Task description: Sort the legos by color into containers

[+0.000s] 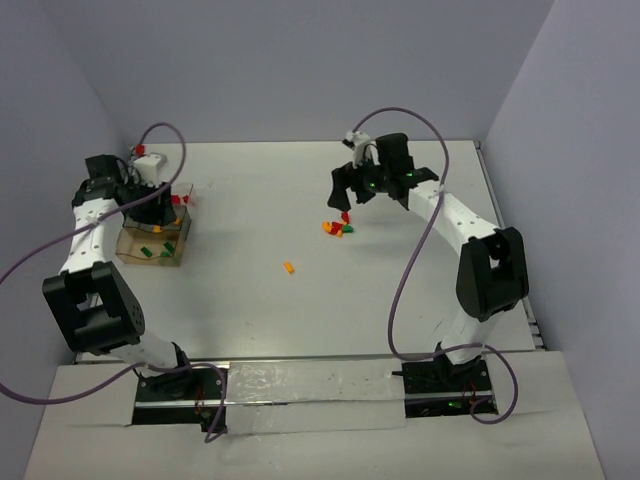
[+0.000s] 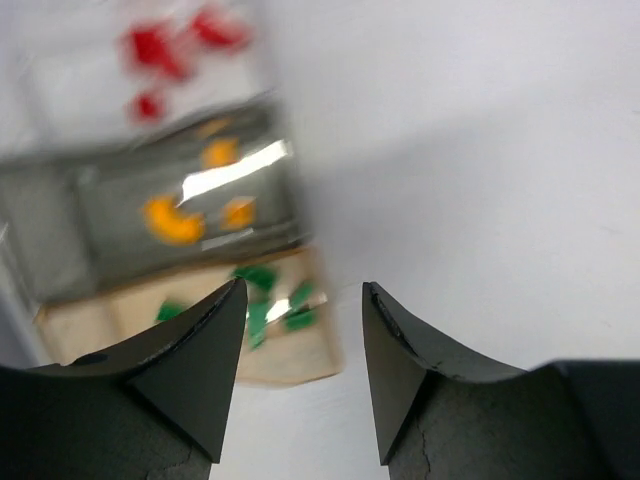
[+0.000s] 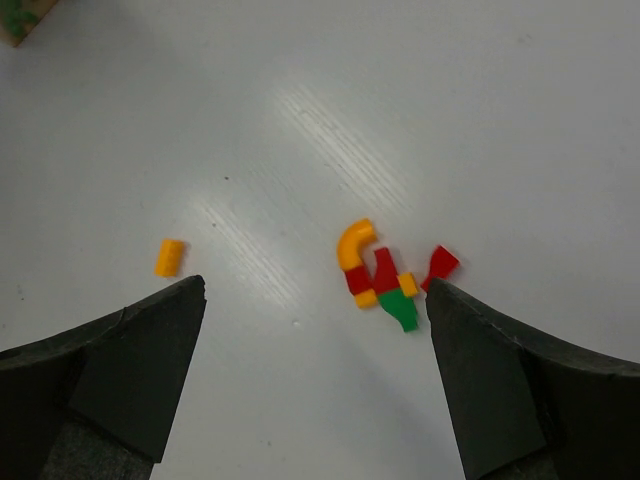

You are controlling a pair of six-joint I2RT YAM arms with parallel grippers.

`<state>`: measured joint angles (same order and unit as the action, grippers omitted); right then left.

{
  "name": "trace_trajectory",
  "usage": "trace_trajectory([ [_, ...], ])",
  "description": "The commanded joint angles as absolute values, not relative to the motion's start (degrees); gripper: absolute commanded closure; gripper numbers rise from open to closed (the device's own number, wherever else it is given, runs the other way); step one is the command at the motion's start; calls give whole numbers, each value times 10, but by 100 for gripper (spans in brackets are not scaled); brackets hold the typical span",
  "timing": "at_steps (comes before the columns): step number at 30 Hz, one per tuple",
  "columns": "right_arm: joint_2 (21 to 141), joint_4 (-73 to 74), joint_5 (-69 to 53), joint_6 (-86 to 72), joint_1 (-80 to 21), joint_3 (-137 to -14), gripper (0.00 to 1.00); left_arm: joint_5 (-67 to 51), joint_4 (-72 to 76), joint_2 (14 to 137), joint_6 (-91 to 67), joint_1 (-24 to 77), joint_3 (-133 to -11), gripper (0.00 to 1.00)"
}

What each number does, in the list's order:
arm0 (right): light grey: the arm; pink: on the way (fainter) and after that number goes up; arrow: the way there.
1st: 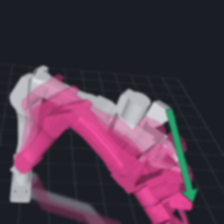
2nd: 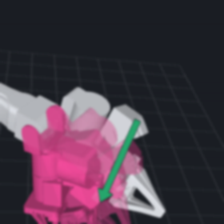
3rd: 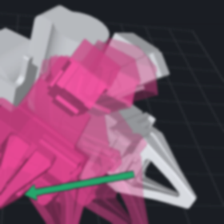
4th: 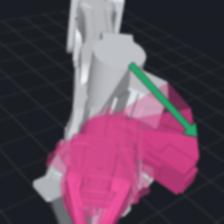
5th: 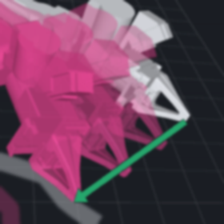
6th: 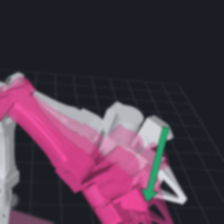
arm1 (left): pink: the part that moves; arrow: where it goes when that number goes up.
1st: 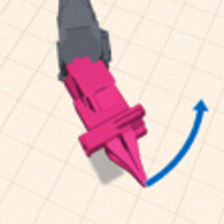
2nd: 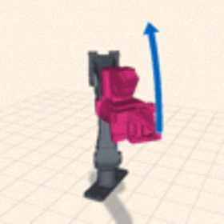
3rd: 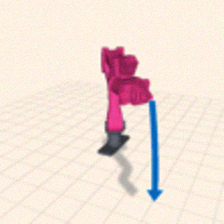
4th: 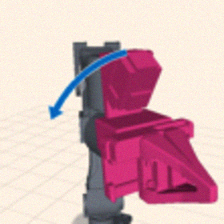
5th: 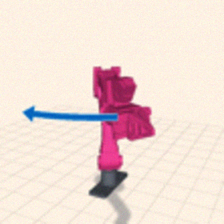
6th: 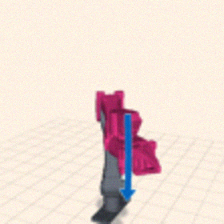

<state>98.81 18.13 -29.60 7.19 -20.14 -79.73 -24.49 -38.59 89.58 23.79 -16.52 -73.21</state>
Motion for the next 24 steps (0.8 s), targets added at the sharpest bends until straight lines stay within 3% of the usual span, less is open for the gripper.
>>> trace_trajectory([
  [1, 942, 173, -324, 49, -156, -769, 2, -376, -416, 841, 351, -45, -730, 42],
  [5, 928, 179, -331, 47, -119, -755, 2, -394, -408, 872, 386, 88, -714, 42],
  [13, 902, 199, -330, 58, -76, -742, 2, -225, -294, 956, 204, 279, -693, 41],
  [24, 908, 196, -345, 50, -73, -743, 2, -126, -343, 1050, 137, 354, -735, 39],
])
